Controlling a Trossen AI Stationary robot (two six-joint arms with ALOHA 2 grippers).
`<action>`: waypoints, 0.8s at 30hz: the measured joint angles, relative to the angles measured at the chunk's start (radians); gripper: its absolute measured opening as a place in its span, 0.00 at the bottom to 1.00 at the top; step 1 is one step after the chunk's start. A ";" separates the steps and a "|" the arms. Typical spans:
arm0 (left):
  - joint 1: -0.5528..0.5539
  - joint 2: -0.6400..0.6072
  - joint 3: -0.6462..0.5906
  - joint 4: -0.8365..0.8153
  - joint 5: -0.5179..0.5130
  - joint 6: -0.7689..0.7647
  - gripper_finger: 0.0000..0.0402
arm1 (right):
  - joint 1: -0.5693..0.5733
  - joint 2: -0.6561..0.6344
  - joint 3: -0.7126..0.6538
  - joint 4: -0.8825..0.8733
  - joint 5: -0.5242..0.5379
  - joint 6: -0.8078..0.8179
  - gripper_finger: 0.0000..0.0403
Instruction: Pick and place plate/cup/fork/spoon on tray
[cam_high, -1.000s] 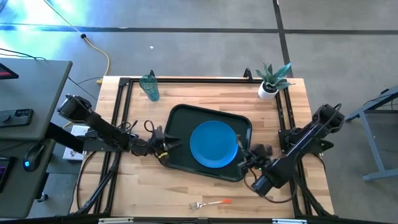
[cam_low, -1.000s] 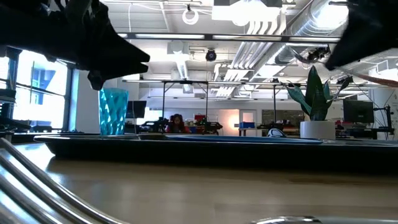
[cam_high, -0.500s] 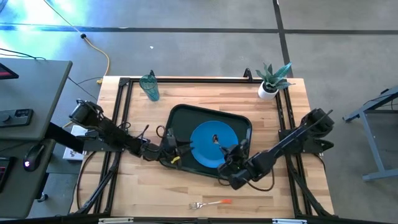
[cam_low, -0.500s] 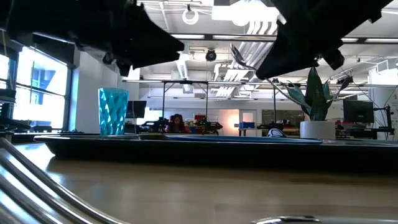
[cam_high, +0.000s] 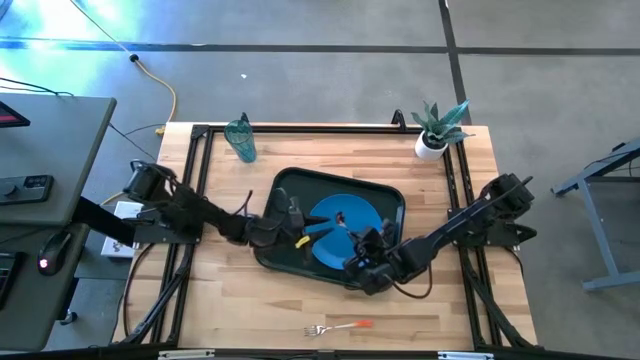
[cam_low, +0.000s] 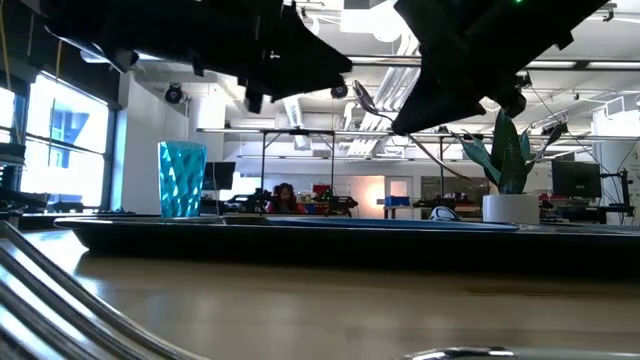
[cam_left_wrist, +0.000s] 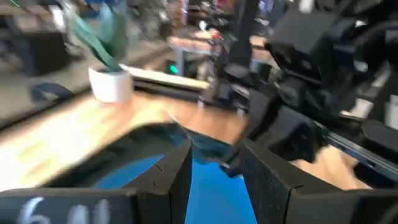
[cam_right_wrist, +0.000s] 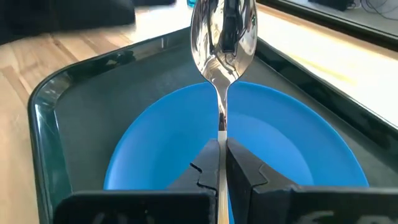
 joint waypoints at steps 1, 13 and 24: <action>0.011 0.005 0.006 -0.014 0.017 -0.012 0.32 | -0.001 0.000 0.000 0.007 0.000 -0.013 0.00; 0.104 0.019 0.016 -0.017 0.028 -0.063 0.32 | -0.017 0.000 0.000 0.013 0.003 -0.038 0.00; 0.169 0.060 0.027 -0.013 0.118 -0.115 0.31 | -0.050 0.000 0.000 0.053 -0.044 -0.069 0.00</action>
